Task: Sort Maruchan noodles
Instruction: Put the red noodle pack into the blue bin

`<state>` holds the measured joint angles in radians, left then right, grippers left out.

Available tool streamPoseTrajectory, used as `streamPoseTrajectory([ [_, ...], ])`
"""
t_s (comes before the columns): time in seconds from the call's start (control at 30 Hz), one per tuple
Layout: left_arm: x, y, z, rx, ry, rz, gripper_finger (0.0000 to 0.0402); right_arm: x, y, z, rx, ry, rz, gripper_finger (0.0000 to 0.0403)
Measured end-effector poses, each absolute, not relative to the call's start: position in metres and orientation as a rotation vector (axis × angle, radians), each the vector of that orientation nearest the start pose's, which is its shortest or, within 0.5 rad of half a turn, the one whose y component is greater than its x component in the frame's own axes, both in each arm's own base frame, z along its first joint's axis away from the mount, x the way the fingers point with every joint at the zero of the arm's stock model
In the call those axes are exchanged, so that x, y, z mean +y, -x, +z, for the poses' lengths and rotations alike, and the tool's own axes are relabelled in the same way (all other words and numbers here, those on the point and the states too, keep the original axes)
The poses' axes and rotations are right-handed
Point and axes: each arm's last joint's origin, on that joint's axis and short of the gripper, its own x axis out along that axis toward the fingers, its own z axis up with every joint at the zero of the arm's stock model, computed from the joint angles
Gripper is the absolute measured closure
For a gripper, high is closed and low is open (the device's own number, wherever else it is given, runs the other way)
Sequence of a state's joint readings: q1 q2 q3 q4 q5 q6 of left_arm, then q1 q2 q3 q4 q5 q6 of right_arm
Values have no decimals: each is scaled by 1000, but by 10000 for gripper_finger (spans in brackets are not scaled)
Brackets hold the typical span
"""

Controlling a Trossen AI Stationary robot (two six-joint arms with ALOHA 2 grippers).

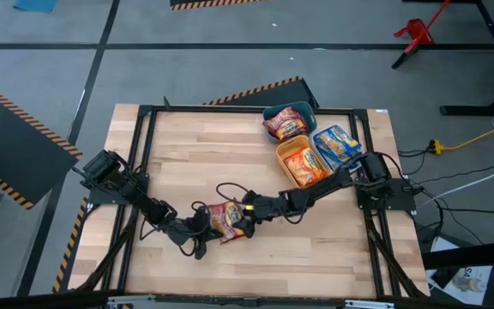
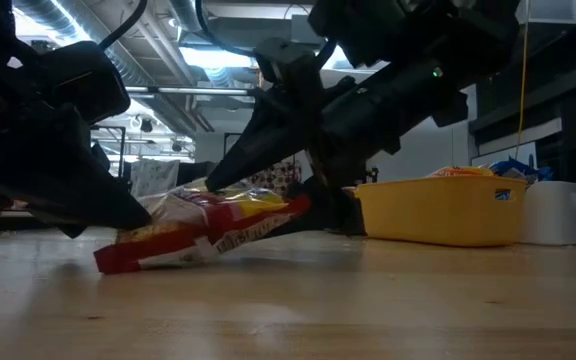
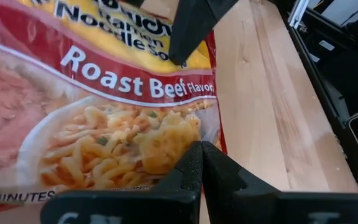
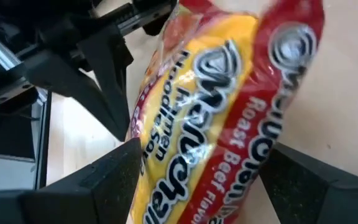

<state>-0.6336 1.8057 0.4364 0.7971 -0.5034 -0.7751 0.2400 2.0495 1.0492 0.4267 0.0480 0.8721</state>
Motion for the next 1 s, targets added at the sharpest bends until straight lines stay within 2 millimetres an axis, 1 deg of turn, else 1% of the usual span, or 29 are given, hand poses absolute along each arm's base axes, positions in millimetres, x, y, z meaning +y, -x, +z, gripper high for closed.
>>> streamPoseTrajectory([
  [0.17,-145,-225,81,500,436,71,401,93,-395,112,610,-740,-56,107],
  [0.27,-141,-224,77,531,403,81,401,93,-395,110,614,-721,-50,107],
  [0.57,-135,-230,78,534,429,72,401,94,-398,102,617,-726,-55,112],
  [0.63,-136,-230,79,532,433,72,401,94,-400,103,615,-727,-54,126],
  [0.7,-136,-230,79,531,434,71,401,95,-402,105,604,-729,-49,149],
  [0.9,-138,-232,82,513,477,44,401,96,-405,107,600,-733,-37,239],
  [1.0,-139,-233,84,511,533,27,401,97,-405,108,597,-738,-23,274],
])
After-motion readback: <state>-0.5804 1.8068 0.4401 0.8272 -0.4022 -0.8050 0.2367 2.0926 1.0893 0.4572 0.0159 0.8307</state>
